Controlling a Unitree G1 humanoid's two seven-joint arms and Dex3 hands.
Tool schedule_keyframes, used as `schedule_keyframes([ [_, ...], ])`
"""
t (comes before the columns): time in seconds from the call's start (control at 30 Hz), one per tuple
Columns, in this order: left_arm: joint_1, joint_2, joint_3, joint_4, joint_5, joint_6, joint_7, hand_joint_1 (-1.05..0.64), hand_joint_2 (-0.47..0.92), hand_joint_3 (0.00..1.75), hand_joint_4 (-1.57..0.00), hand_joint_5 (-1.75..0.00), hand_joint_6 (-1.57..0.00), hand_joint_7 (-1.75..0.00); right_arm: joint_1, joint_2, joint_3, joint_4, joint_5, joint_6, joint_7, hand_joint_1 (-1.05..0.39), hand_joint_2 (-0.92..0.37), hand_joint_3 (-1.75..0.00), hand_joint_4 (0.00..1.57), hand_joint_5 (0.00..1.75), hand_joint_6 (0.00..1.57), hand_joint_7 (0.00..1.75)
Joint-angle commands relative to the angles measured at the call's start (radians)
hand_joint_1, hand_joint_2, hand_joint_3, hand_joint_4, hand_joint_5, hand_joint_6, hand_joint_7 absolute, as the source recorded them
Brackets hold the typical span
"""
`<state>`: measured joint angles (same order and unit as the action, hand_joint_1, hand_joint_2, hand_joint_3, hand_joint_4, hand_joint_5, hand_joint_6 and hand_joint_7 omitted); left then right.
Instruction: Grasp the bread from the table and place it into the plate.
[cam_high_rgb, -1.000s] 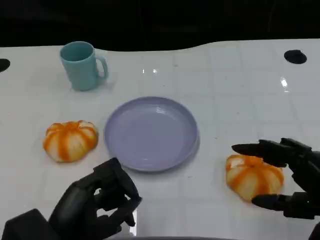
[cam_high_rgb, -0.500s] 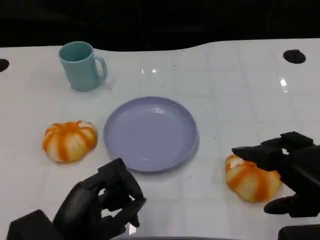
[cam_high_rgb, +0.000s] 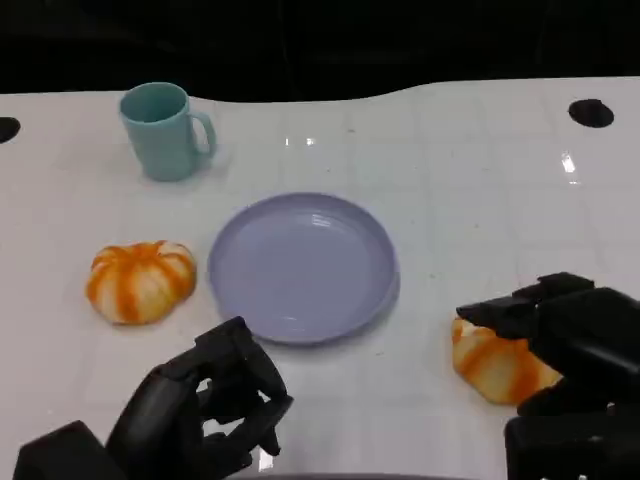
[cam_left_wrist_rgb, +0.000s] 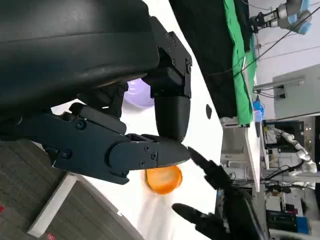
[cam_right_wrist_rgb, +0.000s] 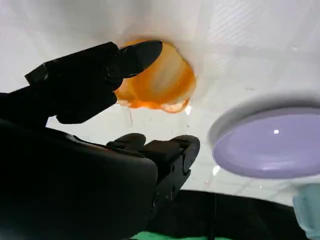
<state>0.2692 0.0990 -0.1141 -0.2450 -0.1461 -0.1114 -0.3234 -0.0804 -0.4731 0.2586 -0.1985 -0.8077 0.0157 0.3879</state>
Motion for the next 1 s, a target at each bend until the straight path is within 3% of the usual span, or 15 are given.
schedule_keyframes([
  [0.03,0.01,0.008,0.001,-0.013,0.007,0.007,0.01,-0.52,0.92,0.44,-0.7,-1.75,-0.47,-1.72,-0.05,0.004,0.024,0.088,-0.003,0.012,-0.017,-0.39,-0.82,-0.01,0.24,0.32,0.45,0.02],
  [0.5,0.019,0.008,0.0,-0.034,0.012,0.017,0.014,-0.52,0.92,0.44,-0.67,-1.75,-0.46,-1.71,-0.16,0.052,0.112,0.275,-0.031,0.074,-0.052,-0.4,-0.92,-0.05,0.37,0.24,0.55,0.03],
  [0.63,0.025,0.012,-0.001,-0.046,0.012,0.025,0.013,-0.52,0.92,0.44,-0.66,-1.75,-0.45,-1.71,-0.199,0.08,0.131,0.349,-0.041,0.091,-0.101,-0.41,-0.92,-0.08,0.46,0.27,0.63,0.06],
  [0.7,0.025,0.011,-0.001,-0.046,0.015,0.021,0.015,-0.53,0.92,0.45,-0.67,-1.75,-0.45,-1.71,-0.212,0.104,0.122,0.394,-0.022,0.084,-0.171,-0.39,-0.92,-0.09,0.58,0.32,0.7,0.09],
  [0.73,0.026,0.011,-0.001,-0.046,0.015,0.02,0.016,-0.53,0.92,0.44,-0.67,-1.75,-0.45,-1.71,-0.216,0.115,0.116,0.414,-0.01,0.077,-0.207,-0.35,-0.92,-0.08,0.68,0.49,0.8,0.1],
  [0.77,0.027,0.01,-0.002,-0.051,0.017,0.025,0.018,-0.54,0.92,0.44,-0.67,-1.75,-0.45,-1.71,-0.219,0.134,0.099,0.442,0.019,0.055,-0.259,-0.32,-0.92,-0.06,0.71,0.63,0.86,0.09],
  [0.8,0.028,0.01,-0.002,-0.054,0.018,0.028,0.02,-0.55,0.92,0.44,-0.67,-1.75,-0.45,-1.71,-0.222,0.145,0.089,0.462,0.041,0.038,-0.294,-0.26,-0.92,-0.05,0.76,0.9,0.98,0.14],
  [0.83,0.029,0.008,-0.002,-0.057,0.017,0.033,0.02,-0.55,0.92,0.44,-0.67,-1.75,-0.45,-1.71,-0.228,0.149,0.085,0.487,0.055,0.007,-0.336,-0.23,-0.91,-0.04,0.76,1.01,1.02,0.17],
  [0.87,0.03,0.008,-0.003,-0.059,0.015,0.035,0.019,-0.55,0.92,0.44,-0.67,-1.75,-0.45,-1.71,-0.237,0.149,0.085,0.516,0.06,-0.028,-0.38,-0.18,-0.91,-0.08,0.82,1.27,1.11,0.25],
  [0.93,0.031,0.007,-0.003,-0.06,0.012,0.036,0.018,-0.54,0.92,0.43,-0.66,-1.75,-0.45,-1.71,-0.256,0.144,0.094,0.567,0.056,-0.081,-0.443,-0.16,-0.84,-0.25,0.83,1.56,1.09,0.59],
  [0.97,0.03,0.007,-0.004,-0.06,0.016,0.033,0.018,-0.54,0.92,0.44,-0.66,-1.75,-0.45,-1.71,-0.265,0.143,0.098,0.589,0.053,-0.1,-0.466,-0.17,-0.75,-0.44,0.84,1.67,0.99,0.97],
  [1.0,0.03,0.007,-0.004,-0.059,0.019,0.031,0.019,-0.54,0.92,0.44,-0.66,-1.75,-0.45,-1.71,-0.272,0.143,0.101,0.606,0.052,-0.114,-0.483,-0.17,-0.68,-0.59,0.84,1.71,0.9,1.23],
])
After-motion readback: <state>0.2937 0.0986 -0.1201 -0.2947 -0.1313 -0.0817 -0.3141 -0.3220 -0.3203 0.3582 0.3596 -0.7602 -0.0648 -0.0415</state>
